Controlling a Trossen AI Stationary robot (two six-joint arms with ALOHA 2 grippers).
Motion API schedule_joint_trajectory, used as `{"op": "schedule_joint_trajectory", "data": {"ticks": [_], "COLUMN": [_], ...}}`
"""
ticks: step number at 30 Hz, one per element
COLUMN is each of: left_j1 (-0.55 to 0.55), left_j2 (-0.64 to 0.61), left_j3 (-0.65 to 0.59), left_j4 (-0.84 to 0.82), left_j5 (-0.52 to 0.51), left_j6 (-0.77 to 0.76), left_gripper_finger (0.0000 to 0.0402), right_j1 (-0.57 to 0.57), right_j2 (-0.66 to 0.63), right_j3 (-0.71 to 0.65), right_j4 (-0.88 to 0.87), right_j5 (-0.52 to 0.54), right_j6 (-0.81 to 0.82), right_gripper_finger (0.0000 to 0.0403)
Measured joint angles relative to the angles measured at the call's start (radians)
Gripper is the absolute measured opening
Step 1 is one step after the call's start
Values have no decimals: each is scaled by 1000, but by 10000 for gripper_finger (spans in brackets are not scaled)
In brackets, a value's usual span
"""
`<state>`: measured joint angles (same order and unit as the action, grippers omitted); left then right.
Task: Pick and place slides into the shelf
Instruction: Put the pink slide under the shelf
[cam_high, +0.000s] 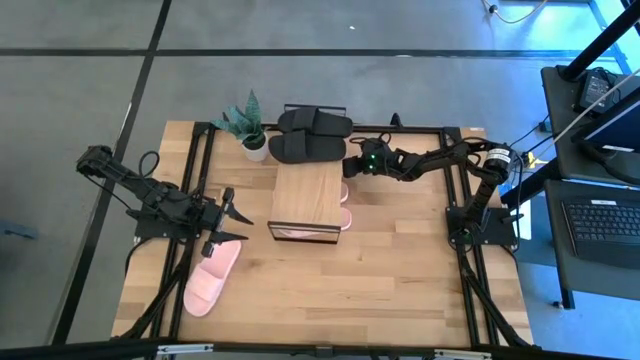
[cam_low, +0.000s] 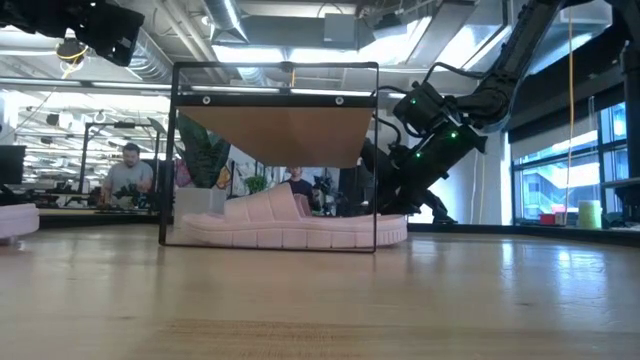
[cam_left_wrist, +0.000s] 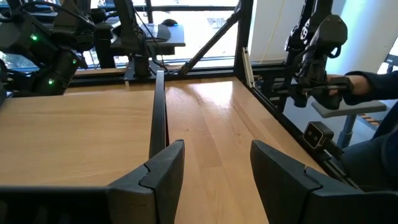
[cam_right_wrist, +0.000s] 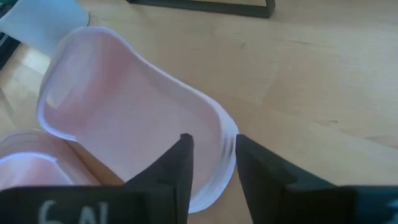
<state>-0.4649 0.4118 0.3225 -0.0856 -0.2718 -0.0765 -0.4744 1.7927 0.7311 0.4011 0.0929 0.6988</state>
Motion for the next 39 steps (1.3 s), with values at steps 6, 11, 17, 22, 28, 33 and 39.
{"op": "schedule_joint_trajectory", "data": {"ticks": [6, 11, 17, 22, 28, 33, 39], "left_j1": [0, 0, 0, 0, 0, 0, 0], "left_j2": [0, 0, 0, 0, 0, 0, 0], "left_j3": [0, 0, 0, 0, 0, 0, 0], "left_j4": [0, 0, 0, 0, 1, 1, 1], "left_j5": [0, 0, 0, 0, 0, 0, 0], "left_j6": [-3, -3, -3, -3, -3, -3, -3], "left_gripper_finger": [176, 176, 176, 176, 176, 176, 176], "right_j1": [-1, -3, -14, -43, -86, -100, -92], "right_j2": [-2, -12, -55, -104, -117, -117, -117], "right_j3": [0, 0, 0, 0, 0, 0, 0], "right_j4": [-2, 0, -22, -81, -186, -275, -219], "right_j5": [37, 41, -16, -121, -202, -200, -184], "right_j6": [-73, -107, -187, -421, -561, -615, -622], "right_gripper_finger": [129, 129, 130, 130, 130, 130, 130]}}
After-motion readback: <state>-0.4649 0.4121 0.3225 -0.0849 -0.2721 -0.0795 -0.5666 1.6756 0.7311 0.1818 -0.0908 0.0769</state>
